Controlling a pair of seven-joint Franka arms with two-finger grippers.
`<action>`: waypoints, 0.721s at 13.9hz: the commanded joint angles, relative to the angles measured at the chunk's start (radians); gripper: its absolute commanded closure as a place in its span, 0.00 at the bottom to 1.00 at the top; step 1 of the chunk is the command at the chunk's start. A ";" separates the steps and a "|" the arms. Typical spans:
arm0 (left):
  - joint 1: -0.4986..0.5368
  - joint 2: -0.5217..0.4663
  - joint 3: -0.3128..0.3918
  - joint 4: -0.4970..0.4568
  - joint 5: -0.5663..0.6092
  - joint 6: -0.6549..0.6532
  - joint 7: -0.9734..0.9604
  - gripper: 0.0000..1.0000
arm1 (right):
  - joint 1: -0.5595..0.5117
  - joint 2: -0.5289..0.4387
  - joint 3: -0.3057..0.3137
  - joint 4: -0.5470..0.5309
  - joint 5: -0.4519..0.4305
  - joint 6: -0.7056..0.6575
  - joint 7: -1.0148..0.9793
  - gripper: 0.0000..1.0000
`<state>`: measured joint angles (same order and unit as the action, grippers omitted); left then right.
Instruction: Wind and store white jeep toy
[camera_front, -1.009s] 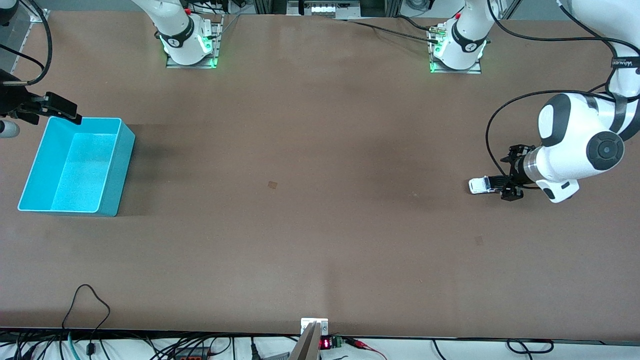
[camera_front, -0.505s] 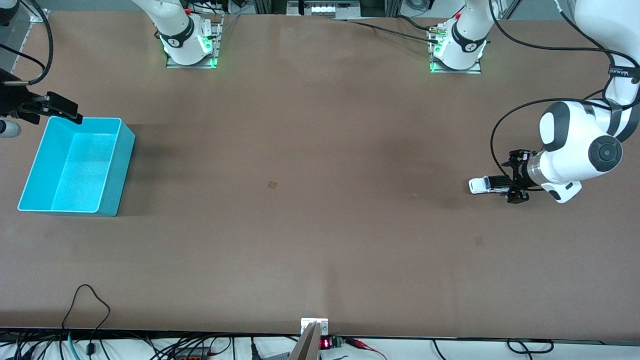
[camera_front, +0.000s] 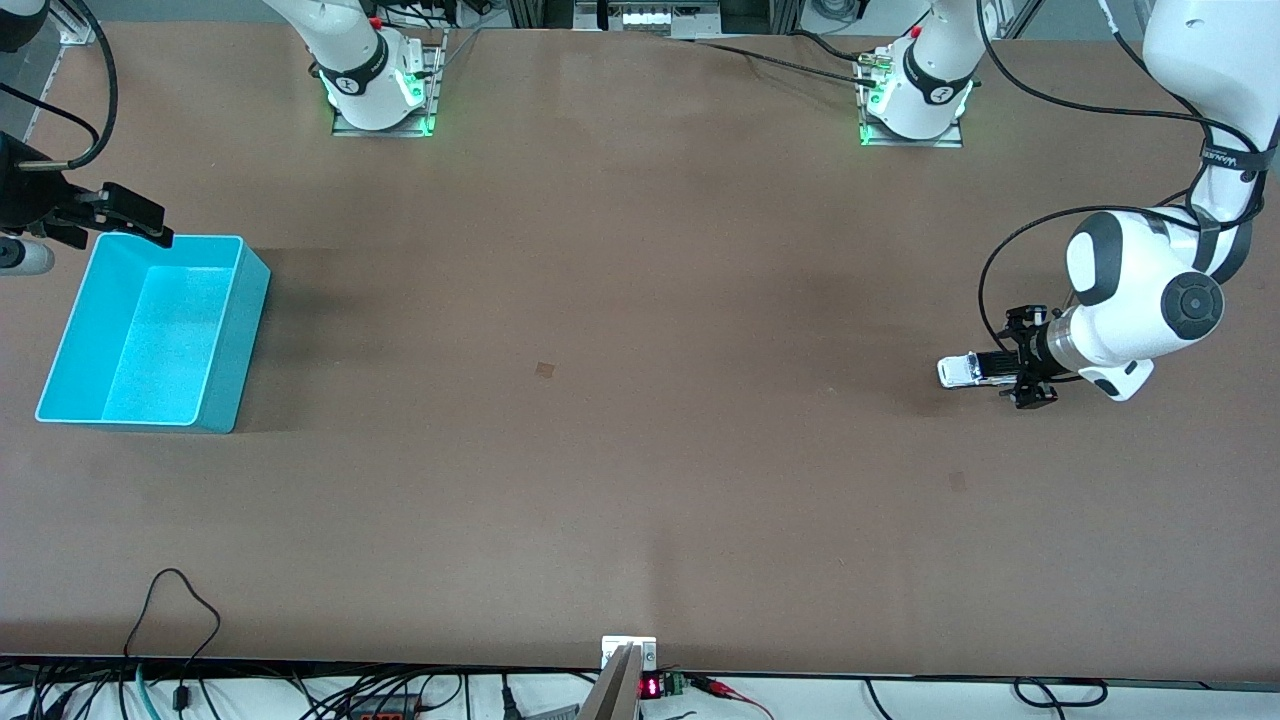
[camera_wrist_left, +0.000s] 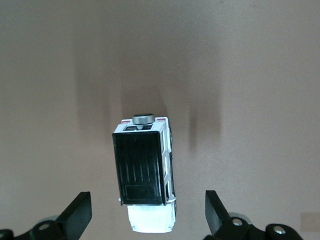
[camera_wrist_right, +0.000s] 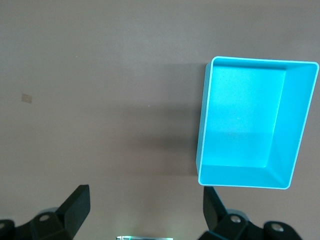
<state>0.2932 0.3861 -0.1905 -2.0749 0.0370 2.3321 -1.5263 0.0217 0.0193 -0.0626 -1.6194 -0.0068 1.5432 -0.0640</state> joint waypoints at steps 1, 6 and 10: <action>0.012 0.010 -0.003 -0.019 0.058 0.030 -0.032 0.00 | 0.003 -0.005 0.001 0.004 0.001 -0.014 -0.002 0.00; 0.023 0.023 -0.001 -0.040 0.086 0.084 -0.061 0.00 | 0.012 -0.005 0.003 0.004 0.001 -0.012 -0.002 0.00; 0.027 0.028 -0.001 -0.094 0.090 0.168 -0.061 0.00 | 0.012 -0.005 0.003 0.004 0.001 -0.012 -0.002 0.00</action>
<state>0.3135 0.4168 -0.1876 -2.1355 0.0933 2.4524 -1.5633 0.0309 0.0193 -0.0609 -1.6194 -0.0068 1.5431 -0.0640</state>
